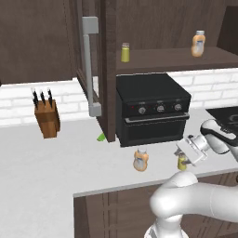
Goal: Put the shaker and condiment bottle from the counter next to their counterparts in the cabinet.
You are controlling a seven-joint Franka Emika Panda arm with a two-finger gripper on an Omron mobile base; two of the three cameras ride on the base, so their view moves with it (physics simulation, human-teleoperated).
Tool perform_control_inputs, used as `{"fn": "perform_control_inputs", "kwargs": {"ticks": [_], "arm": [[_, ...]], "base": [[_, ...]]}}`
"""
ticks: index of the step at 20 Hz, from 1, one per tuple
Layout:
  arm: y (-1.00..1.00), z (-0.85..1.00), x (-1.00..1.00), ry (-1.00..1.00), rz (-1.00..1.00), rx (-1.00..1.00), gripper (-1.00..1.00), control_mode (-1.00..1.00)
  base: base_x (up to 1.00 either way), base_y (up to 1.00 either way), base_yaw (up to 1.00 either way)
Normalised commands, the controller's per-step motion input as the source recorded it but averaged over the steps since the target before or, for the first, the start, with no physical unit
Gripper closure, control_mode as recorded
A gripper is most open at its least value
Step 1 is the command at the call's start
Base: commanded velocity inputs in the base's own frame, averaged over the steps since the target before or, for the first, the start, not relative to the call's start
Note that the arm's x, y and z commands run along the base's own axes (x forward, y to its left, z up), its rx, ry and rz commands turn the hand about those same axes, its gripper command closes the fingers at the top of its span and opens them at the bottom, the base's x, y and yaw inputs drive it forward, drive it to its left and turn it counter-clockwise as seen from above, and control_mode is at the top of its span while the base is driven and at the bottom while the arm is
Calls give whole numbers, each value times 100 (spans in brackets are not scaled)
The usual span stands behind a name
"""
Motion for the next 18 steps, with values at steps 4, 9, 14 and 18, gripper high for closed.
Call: {"fn": "perform_control_inputs", "kwargs": {"ticks": [4,9,14,18], "arm": [[2,-2,-4,5,-4,0,100,-100],[-3,0,-18,9,-6,6,100,-100],[-6,57,-52,-3,-8,3,100,-100],[0,100,-46,-14,-3,11,100,-100]], "base": [[0,0,0],[0,0,0],[0,0,0],[0,0,0]]}}
